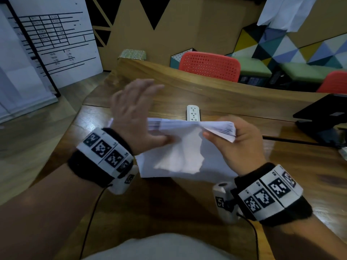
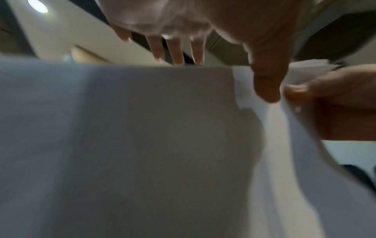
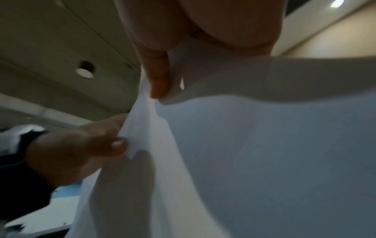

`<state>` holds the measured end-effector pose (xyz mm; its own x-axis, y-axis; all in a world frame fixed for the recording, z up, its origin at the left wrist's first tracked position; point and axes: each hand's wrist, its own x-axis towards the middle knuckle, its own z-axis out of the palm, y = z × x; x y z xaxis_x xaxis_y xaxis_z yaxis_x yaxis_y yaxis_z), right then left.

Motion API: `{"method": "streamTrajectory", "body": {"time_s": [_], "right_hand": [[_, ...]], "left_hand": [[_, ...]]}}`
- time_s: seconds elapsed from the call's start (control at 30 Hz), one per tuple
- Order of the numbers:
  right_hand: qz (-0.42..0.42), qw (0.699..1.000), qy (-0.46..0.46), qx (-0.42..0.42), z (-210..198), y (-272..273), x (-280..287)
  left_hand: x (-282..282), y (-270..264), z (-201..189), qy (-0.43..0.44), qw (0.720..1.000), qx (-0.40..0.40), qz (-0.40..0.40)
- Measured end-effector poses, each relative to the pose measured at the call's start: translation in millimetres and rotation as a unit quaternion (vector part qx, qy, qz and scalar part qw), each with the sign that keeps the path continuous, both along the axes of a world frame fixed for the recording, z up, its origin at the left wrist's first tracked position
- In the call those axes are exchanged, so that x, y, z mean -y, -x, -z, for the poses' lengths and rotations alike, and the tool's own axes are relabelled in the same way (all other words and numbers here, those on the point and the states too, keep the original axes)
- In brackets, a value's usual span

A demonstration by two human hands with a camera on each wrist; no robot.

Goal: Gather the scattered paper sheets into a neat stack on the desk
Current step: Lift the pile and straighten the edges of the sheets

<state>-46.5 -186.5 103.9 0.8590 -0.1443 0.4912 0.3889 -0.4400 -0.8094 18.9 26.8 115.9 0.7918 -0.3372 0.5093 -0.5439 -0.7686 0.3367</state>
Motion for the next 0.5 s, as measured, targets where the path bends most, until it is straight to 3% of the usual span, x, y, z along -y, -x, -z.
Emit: {"method": "streamTrajectory", "body": {"time_s": [0.07,0.13,0.23,0.33,0.4,0.5], "right_hand": [[-0.009,0.996,0.067,0.059,-18.3,1.5,-14.8],[0.009,0.992,0.107,0.066,-29.1,-1.1,-19.1],[0.015,0.986,0.15,-0.064,-38.7,-5.3,-6.9],[0.07,0.948,0.196,-0.242,-29.8,-9.5,25.7],[0.102,0.958,0.097,-0.249,-18.6,-9.7,43.1],[0.078,0.975,-0.138,-0.154,-11.9,-4.8,45.9]], "left_hand": [[14.4,1.2,-13.4,-0.075,0.994,-0.013,0.082],[21.5,1.1,-19.2,-0.038,0.983,-0.071,0.167],[15.7,1.4,-12.1,0.053,0.977,-0.103,0.18],[2.3,-1.8,-10.2,0.207,0.959,-0.152,0.117],[-4.8,-3.9,-10.7,0.278,0.94,-0.18,0.079],[-12.1,-7.7,-6.3,0.365,0.906,-0.208,0.058]]}}
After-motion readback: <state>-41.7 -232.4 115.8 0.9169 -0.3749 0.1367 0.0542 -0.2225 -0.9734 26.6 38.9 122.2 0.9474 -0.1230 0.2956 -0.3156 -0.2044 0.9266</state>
